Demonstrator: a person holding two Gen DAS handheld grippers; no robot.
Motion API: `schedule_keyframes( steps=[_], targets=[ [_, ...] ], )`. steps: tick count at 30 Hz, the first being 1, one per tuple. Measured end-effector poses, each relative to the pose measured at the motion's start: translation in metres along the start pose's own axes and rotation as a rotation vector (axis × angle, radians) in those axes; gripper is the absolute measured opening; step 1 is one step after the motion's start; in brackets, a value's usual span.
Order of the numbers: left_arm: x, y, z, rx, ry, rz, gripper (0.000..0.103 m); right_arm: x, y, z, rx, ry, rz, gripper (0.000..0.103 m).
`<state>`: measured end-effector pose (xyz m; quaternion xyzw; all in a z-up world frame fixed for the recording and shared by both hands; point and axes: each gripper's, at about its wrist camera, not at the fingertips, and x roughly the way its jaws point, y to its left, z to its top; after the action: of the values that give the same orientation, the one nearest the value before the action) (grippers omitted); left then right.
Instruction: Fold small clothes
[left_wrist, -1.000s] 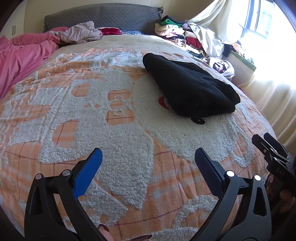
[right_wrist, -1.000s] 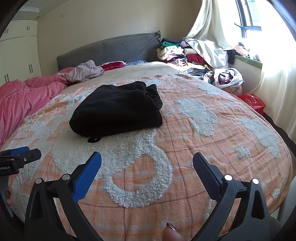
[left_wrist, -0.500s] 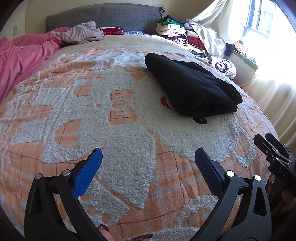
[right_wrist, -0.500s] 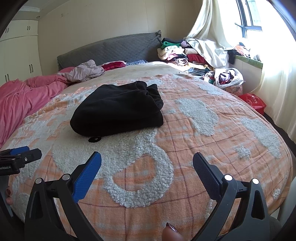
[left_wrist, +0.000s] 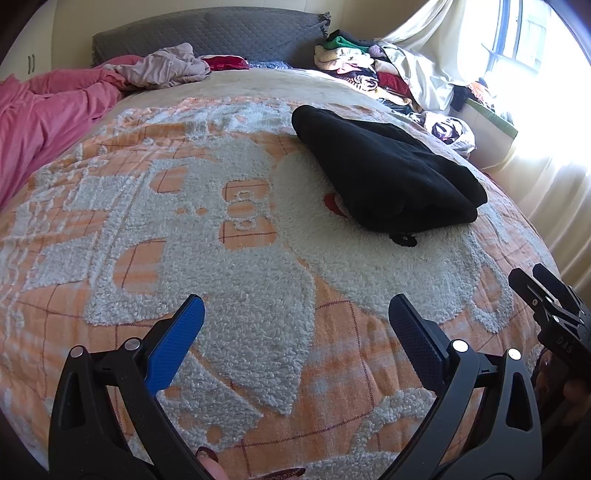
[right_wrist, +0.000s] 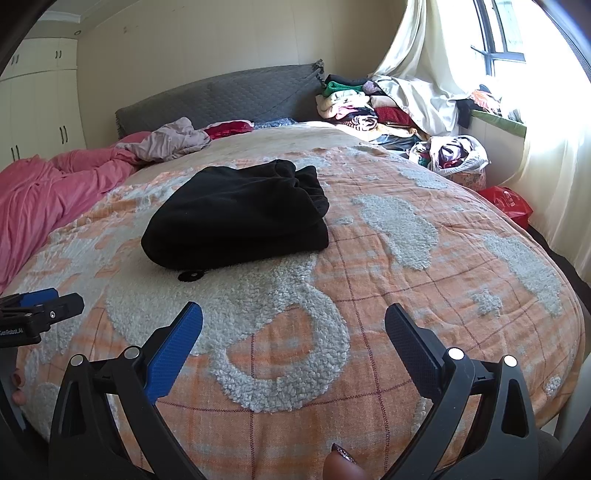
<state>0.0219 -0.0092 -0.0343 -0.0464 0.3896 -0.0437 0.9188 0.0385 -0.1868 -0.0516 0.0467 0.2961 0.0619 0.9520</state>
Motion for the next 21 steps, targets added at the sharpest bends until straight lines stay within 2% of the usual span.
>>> schedule_keyframes(
  steps=[12, 16, 19, 21],
  targets=[
    [-0.001, -0.003, -0.001, 0.028, -0.001, -0.002, 0.094, 0.001, -0.002, -0.001, -0.002, 0.004, -0.007, 0.099],
    [0.000, -0.004, -0.001, 0.045, 0.000, 0.031, 0.094, -0.001, -0.007, -0.004, -0.001, 0.008, -0.026, 0.099],
    [-0.001, 0.001, 0.002, 0.038, 0.006, 0.063, 0.094, -0.013, -0.020, -0.001, 0.039, -0.012, -0.044, 0.098],
    [-0.004, 0.009, 0.005, 0.018, -0.003, 0.068, 0.094, -0.032, -0.040, 0.007, 0.100, -0.054, -0.070, 0.098]
  ],
)
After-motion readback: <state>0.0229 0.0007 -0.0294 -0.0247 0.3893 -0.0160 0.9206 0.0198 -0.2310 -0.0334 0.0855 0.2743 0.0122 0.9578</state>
